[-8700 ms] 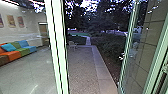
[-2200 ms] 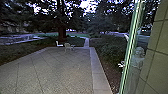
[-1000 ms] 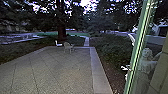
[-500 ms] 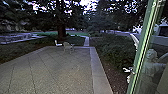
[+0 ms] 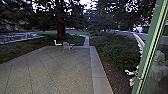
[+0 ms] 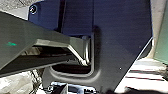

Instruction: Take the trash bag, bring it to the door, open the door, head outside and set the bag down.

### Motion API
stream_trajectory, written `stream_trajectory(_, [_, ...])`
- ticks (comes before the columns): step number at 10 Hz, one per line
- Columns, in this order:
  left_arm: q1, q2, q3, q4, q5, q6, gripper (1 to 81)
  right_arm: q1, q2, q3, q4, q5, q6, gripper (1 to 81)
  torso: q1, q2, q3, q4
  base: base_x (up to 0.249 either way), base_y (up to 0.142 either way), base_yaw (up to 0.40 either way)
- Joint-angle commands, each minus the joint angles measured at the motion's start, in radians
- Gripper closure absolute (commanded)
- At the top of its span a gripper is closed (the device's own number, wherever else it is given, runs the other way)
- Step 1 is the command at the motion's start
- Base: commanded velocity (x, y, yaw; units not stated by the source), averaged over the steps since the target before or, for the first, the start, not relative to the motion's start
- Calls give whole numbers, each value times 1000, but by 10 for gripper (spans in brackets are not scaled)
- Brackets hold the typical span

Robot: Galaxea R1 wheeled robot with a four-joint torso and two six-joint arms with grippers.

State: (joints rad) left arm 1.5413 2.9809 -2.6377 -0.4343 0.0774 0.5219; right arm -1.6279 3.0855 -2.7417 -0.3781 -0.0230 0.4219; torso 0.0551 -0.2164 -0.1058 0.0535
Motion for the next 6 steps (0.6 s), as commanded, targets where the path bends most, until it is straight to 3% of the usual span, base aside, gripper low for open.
stream_trajectory(1, [-57,0,7,-1,70,3,811,48,9,5,-2,-49,-2,10,0,0,0,0,112,0,0])
stream_trajectory(6, [-57,0,7,-3,71,1,811,47,11,5,-2,-48,-2,10,3,2,-1,0,87,0,0])
